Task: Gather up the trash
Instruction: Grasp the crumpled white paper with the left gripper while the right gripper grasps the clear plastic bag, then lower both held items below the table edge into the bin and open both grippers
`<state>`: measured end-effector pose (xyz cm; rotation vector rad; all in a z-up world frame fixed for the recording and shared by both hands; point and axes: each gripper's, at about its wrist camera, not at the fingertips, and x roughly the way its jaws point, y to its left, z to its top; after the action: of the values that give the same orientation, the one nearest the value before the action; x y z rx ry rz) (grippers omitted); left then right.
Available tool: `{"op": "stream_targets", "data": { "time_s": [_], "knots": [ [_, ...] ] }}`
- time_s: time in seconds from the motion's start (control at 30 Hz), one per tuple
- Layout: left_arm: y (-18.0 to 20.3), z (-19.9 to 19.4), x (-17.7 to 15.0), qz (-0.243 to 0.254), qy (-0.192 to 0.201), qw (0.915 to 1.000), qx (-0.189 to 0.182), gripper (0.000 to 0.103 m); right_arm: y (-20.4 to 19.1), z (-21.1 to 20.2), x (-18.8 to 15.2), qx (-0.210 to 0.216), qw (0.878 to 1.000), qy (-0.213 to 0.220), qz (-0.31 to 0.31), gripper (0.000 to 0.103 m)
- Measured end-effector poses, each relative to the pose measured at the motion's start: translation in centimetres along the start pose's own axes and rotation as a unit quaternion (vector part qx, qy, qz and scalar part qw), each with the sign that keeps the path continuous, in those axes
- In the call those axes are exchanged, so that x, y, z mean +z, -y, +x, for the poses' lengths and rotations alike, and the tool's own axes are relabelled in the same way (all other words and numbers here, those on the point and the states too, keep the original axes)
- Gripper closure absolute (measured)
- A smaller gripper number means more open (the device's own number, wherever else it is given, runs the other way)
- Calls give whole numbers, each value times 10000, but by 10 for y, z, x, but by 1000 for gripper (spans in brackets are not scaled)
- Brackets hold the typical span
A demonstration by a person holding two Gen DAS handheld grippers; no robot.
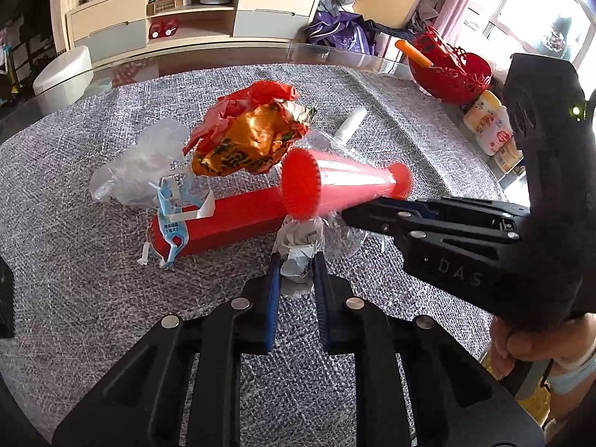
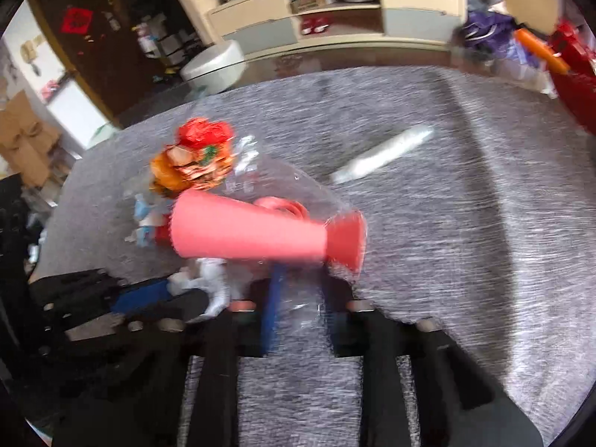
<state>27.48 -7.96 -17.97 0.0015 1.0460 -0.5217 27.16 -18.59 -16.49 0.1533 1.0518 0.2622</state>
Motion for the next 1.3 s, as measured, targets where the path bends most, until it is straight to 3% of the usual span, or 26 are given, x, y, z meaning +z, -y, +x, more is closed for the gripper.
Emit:
{"op": "stream_targets", "data": {
  "time_s": [0.27,0.83,1.3],
  "knots": [
    [1,-16,-9,3,29,10000,84,90,-9,-28,-6,-126,9992,245,-280,100],
    [5,-88,-49,-213,359,9982,438,90,-11,-96,-24,-464,9963,667,-286,99],
    [20,-132,-91,-223,520,9969,538,90,-19,-144,-67,-315,9953,858,-313,99]
  ]
}}
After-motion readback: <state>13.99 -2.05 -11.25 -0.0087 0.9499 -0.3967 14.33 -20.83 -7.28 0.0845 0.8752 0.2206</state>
